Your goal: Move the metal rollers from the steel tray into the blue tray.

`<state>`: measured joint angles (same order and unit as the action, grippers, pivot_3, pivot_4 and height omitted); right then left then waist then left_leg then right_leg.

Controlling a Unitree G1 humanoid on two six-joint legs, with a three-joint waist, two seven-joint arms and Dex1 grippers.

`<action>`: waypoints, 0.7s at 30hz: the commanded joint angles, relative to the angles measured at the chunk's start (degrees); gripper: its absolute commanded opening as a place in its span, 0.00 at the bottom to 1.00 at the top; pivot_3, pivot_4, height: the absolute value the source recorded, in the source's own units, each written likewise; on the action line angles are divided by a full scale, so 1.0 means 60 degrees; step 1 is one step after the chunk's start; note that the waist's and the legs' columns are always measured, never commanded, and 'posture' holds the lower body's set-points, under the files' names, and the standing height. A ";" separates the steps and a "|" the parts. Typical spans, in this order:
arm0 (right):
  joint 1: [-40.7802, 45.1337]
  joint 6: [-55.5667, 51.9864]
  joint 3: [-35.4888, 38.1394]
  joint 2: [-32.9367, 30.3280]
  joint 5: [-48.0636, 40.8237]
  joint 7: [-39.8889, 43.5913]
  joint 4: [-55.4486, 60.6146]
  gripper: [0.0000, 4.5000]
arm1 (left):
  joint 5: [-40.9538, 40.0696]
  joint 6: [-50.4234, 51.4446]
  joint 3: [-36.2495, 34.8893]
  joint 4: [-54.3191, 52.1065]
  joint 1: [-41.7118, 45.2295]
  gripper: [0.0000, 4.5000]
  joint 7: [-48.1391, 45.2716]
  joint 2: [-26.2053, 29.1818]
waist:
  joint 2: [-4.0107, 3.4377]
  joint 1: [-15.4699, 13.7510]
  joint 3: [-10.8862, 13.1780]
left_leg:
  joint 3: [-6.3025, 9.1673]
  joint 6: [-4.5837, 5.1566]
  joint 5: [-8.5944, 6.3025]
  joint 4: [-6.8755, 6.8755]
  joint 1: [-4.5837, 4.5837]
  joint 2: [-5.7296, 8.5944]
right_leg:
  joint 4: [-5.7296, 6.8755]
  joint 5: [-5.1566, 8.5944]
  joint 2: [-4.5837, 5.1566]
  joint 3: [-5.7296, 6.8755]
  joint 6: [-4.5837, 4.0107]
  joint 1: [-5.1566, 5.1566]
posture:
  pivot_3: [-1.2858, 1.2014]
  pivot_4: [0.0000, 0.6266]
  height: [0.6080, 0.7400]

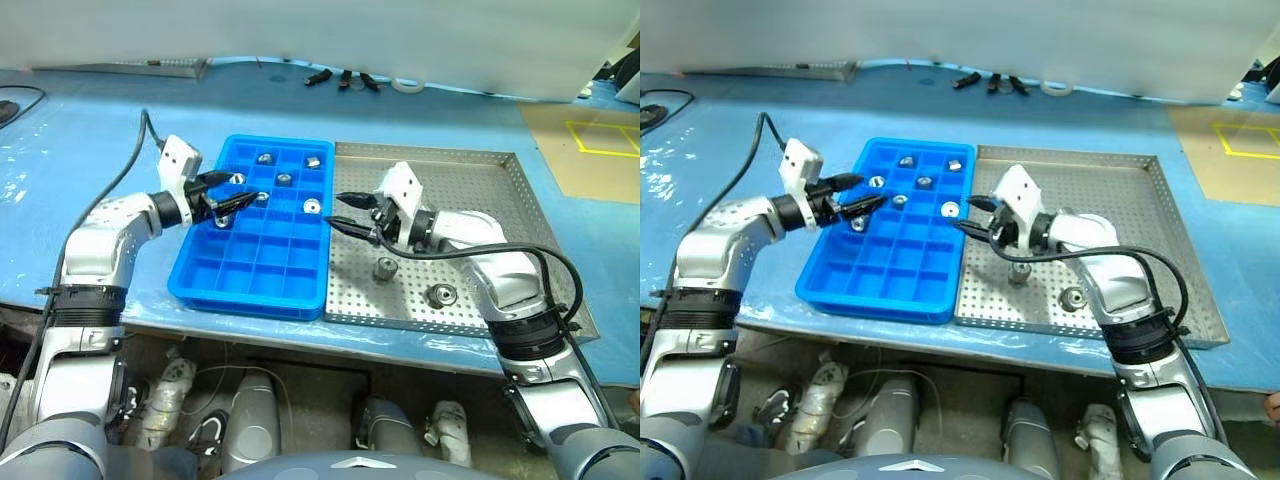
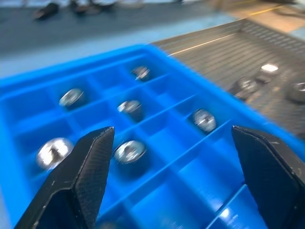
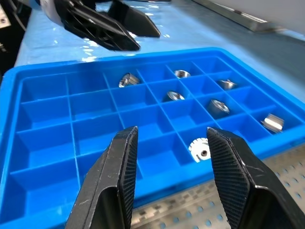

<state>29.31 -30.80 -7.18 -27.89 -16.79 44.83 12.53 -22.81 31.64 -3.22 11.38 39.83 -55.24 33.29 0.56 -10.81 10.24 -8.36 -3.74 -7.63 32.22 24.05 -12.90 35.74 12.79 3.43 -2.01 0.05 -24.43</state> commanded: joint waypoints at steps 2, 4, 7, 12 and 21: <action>-0.0693 -0.0292 0.0781 -0.0244 -0.0248 -0.0513 0.1202 0.53 | 0.0139 -0.0383 0.0949 0.0678 0.1151 0.92 -0.1239 -0.0373 | -0.0001 0.0098 -0.0001 | -0.0003 0.0004 0.0004 0.0000 -0.0002 0.0003 | -0.0001 -0.0001 0.0001 0.0000 0.0001 0.0007 | 0.50 0.24 1.00; -0.1186 -0.0489 0.1044 -0.0285 -0.0305 -0.0818 0.1714 0.53 | 0.0389 -0.0740 0.1443 0.1451 0.1705 0.92 -0.1771 -0.0755 | -0.0004 0.0218 -0.0003 | -0.0006 0.0008 0.0007 0.0000 -0.0008 0.0005 | 0.0000 -0.0002 0.0001 -0.0005 0.0003 0.0009 | 0.48 0.24 1.00; -0.1911 -0.0766 0.1374 -0.0303 -0.0385 -0.1250 0.2448 0.53 | 0.0869 -0.1459 0.2061 0.2873 0.2519 0.92 -0.2454 -0.1427 | -0.0005 0.0438 -0.0003 | -0.0006 0.0022 0.0018 -0.0002 -0.0010 0.0005 | -0.0002 -0.0018 0.0001 -0.0004 0.0031 0.0014 | 0.45 0.24 1.00; -0.3141 -0.1025 0.1741 -0.0308 -0.0297 -0.1979 0.3568 0.53 | 0.2075 -0.3241 0.3233 0.4988 0.3387 0.92 -0.3662 -0.2368 | -0.0006 0.0886 -0.0004 | -0.0009 0.0030 0.0020 -0.0006 -0.0019 0.0009 | -0.0010 -0.0022 -0.0002 -0.0015 0.0037 0.0019 | 0.40 0.24 1.00; -0.4954 -0.1152 0.2368 0.0040 -0.0302 -0.3127 0.4933 0.53 | 0.3609 -0.5262 0.3855 0.8383 0.4573 0.92 -0.4599 -0.3800 | -0.0005 0.1504 -0.0004 | -0.0038 0.0058 0.0007 -0.0011 -0.0085 0.0022 | -0.0049 -0.0012 -0.0010 -0.0087 0.0019 0.0060 | 0.33 0.24 1.00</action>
<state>-0.16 -38.46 5.57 -27.83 -18.19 27.01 39.19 -2.35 2.25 19.75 60.35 65.84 -82.21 10.45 0.53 -1.78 10.21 -8.64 -3.35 -7.62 32.16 23.45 -12.76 35.41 12.71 3.37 -2.59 0.17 -23.98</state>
